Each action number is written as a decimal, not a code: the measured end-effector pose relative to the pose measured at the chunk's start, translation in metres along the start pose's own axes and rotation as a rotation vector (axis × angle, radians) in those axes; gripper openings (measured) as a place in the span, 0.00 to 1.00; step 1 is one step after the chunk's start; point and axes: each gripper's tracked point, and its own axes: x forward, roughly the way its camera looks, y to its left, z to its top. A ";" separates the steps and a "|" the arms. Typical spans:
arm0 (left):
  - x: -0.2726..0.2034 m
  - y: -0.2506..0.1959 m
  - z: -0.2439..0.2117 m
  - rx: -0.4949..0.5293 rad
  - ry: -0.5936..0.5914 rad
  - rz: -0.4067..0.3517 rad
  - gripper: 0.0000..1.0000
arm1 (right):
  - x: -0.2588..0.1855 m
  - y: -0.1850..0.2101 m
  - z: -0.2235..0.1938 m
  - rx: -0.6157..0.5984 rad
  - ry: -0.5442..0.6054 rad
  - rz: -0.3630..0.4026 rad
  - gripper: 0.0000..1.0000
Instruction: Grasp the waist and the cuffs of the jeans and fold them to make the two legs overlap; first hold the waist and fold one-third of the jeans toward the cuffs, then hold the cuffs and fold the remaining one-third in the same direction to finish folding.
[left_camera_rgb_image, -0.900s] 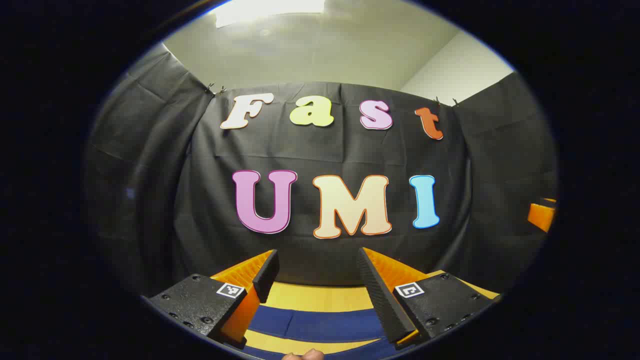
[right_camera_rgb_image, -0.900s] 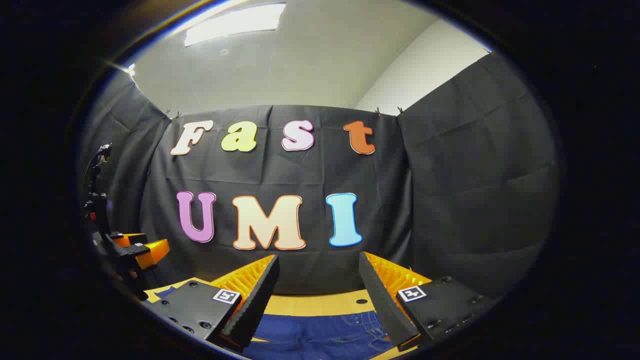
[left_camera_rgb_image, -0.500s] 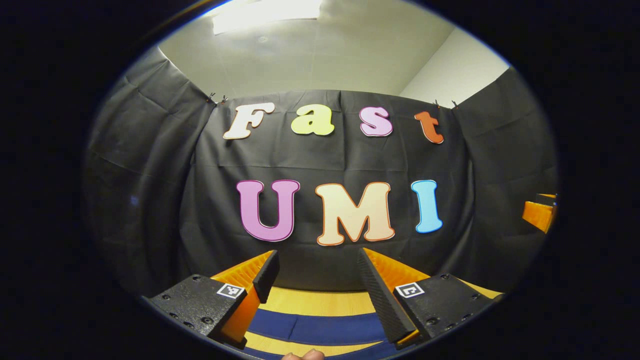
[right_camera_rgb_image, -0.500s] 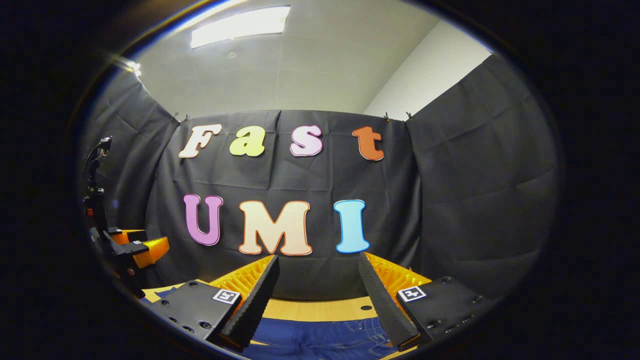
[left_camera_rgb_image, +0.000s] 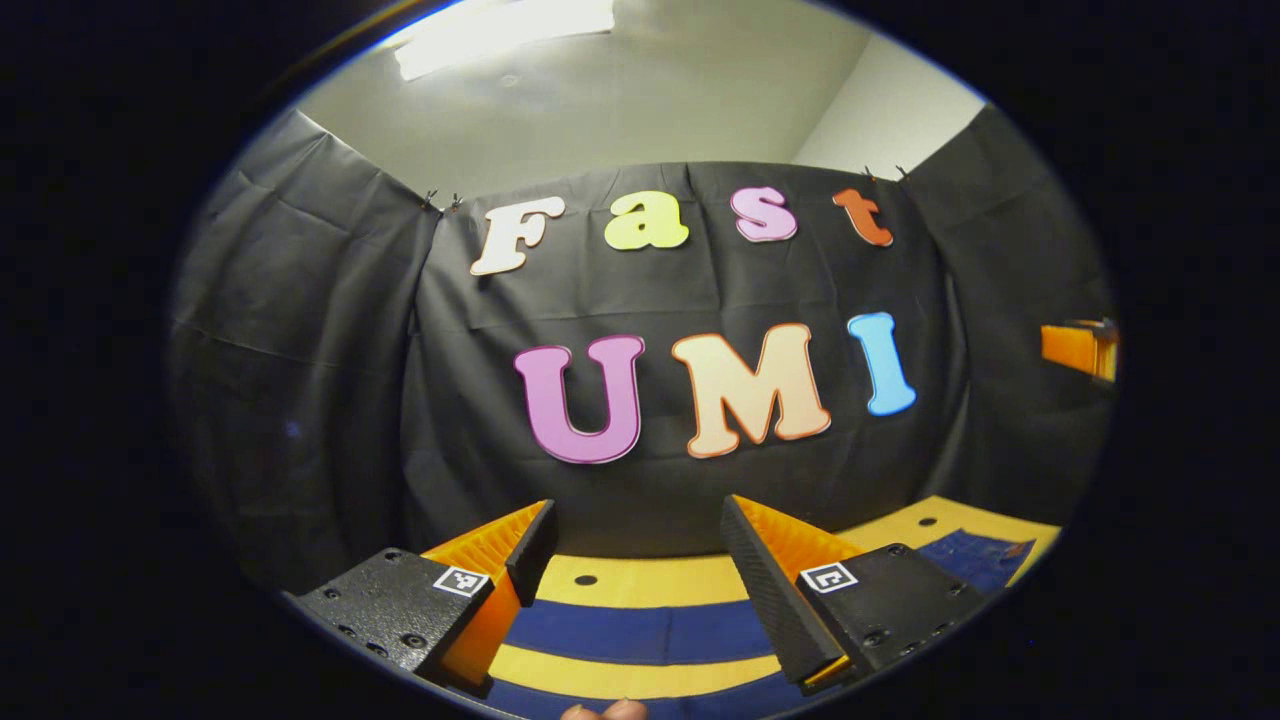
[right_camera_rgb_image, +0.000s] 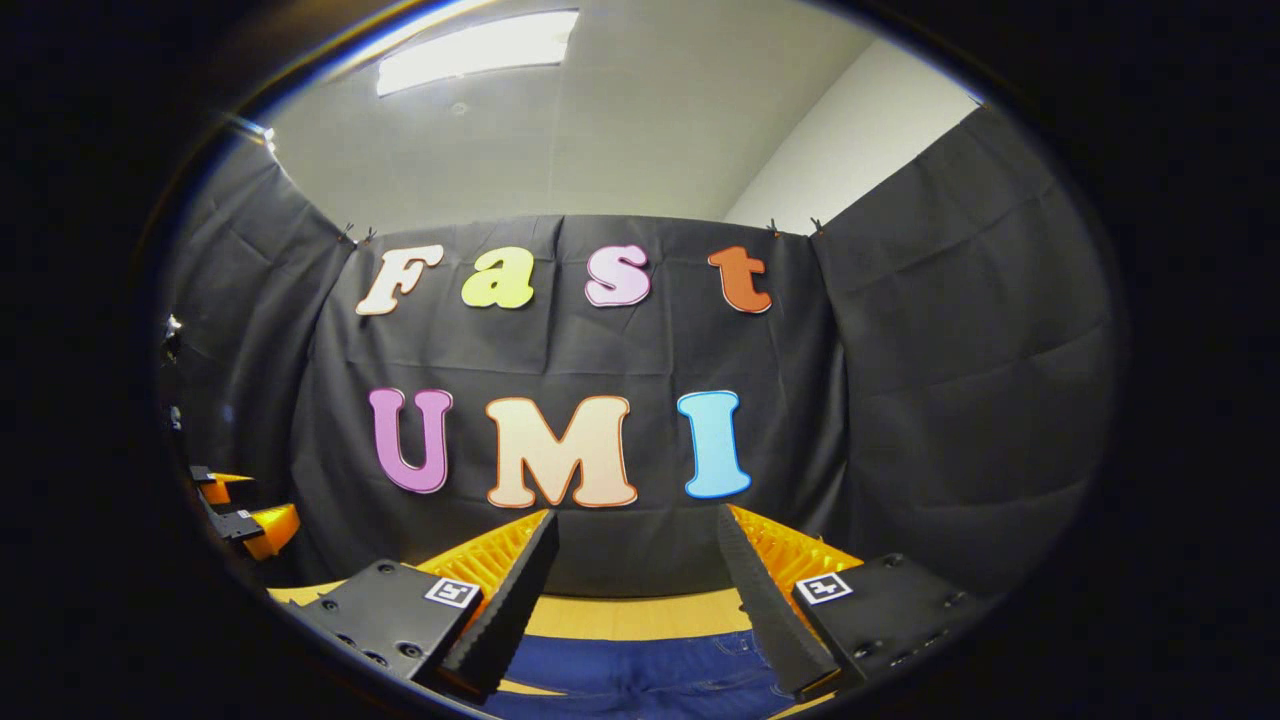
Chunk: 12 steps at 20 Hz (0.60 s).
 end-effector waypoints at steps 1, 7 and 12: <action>-0.009 0.011 -0.009 0.040 0.013 0.003 1.00 | -0.005 0.005 -0.003 0.010 0.010 0.012 0.98; -0.062 0.045 -0.078 0.245 0.165 0.034 0.95 | -0.027 0.006 -0.030 0.006 0.082 0.107 0.98; -0.114 0.048 -0.148 0.513 0.307 -0.027 0.95 | -0.057 -0.006 -0.062 0.008 0.146 0.164 1.00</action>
